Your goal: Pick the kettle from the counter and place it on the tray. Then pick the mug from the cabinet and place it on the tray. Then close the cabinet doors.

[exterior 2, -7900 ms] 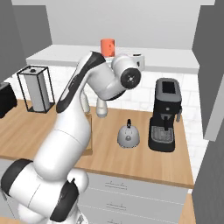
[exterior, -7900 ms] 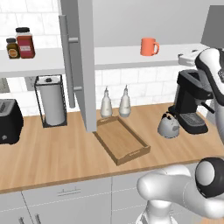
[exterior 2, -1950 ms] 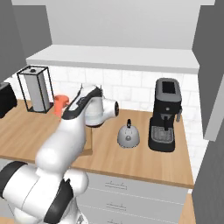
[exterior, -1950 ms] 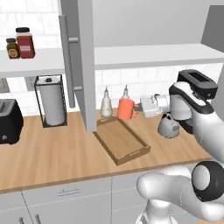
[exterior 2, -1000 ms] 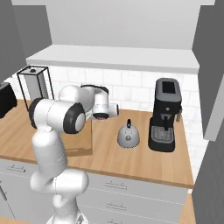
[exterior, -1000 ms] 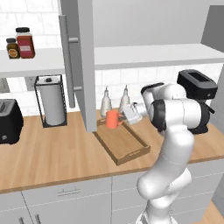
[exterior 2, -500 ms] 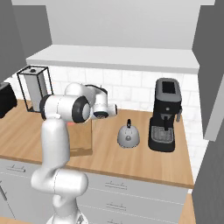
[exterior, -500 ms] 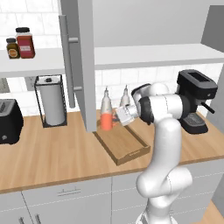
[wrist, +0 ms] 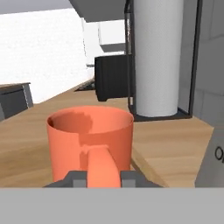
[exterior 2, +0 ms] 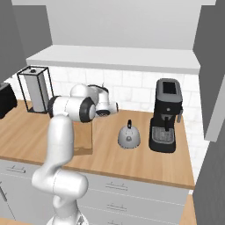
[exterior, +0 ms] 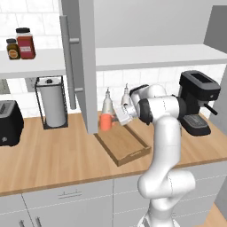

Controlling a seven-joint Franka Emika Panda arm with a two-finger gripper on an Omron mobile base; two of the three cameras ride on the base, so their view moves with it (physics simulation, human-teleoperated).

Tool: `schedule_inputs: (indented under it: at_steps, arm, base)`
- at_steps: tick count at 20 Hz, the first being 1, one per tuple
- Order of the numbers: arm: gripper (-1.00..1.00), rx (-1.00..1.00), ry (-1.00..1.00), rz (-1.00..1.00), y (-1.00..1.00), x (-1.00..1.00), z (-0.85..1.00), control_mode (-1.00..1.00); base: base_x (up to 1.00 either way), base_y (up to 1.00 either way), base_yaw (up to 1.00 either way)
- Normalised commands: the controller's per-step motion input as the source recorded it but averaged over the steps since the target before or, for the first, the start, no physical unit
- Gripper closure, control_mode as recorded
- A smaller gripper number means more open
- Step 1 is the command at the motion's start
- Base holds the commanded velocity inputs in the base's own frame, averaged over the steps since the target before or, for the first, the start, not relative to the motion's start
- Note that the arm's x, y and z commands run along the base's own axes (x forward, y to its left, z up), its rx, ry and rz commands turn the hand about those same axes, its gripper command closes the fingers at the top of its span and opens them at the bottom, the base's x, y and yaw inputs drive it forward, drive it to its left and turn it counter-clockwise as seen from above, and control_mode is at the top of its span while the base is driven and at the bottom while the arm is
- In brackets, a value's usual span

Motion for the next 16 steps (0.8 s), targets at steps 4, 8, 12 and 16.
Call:
schedule_inputs:
  at_steps: [4,8,12,16]
  arm:
    - [1.0,0.0,-0.02,0.09,0.1,0.14,-0.36,-1.0]
    - [1.0,0.0,-0.11,0.16,0.12,-0.25,-0.45,-1.0]
    - [1.0,0.0,-0.15,0.15,0.06,-0.4,-0.48,-1.0]
    - [-1.0,0.0,-0.06,0.1,0.05,-0.26,-0.46,-1.0]
  base:
    - [0.0,0.0,0.0]
    - [0.0,0.0,0.0]
    - [0.0,0.0,0.0]
    - [0.0,0.0,0.0]
